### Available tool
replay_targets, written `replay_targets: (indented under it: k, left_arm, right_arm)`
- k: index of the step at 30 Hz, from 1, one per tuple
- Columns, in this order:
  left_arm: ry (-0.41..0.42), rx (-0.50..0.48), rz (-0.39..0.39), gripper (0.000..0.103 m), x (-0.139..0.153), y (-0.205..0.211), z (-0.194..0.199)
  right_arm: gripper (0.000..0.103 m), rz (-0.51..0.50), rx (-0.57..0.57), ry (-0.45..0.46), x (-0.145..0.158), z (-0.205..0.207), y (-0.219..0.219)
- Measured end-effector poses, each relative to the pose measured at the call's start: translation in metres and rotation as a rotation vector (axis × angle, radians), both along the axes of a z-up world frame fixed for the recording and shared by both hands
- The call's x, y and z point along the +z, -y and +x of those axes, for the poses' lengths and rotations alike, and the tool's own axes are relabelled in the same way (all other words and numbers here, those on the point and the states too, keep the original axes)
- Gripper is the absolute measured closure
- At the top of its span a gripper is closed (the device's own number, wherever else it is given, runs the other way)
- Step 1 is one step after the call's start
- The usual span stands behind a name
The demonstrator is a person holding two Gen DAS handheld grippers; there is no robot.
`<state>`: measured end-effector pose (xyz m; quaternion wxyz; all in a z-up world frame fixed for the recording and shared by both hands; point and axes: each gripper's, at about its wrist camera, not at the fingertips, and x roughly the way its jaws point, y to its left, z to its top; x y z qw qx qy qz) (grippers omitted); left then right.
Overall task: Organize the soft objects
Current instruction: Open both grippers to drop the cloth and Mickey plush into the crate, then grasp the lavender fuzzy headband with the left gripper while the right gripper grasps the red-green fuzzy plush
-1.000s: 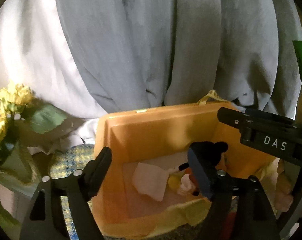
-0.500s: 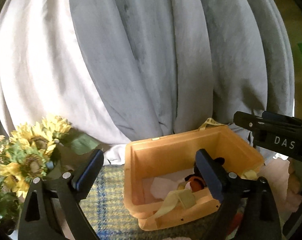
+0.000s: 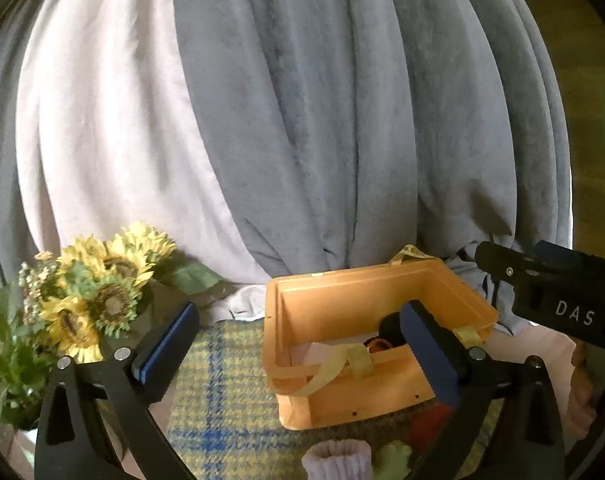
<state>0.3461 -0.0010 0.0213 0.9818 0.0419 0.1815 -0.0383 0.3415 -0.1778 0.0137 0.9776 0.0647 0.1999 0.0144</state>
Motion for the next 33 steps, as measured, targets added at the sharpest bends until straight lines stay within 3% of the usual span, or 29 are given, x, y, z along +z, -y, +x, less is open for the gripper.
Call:
replay_targets:
  k: [17,33]
  left_arm:
    - [-0.042,0.02,-0.004,0.0,-0.012,-0.001,-0.051]
    - [-0.263,-0.014,-0.034,0.0,-0.066,0.002,-0.046]
  right_arm:
    - [0.008,-0.001,0.012,-0.038,-0.016,-0.054,0.001]
    - [0.008,-0.033,0.033,-0.195,-0.06,-0.056,0.001]
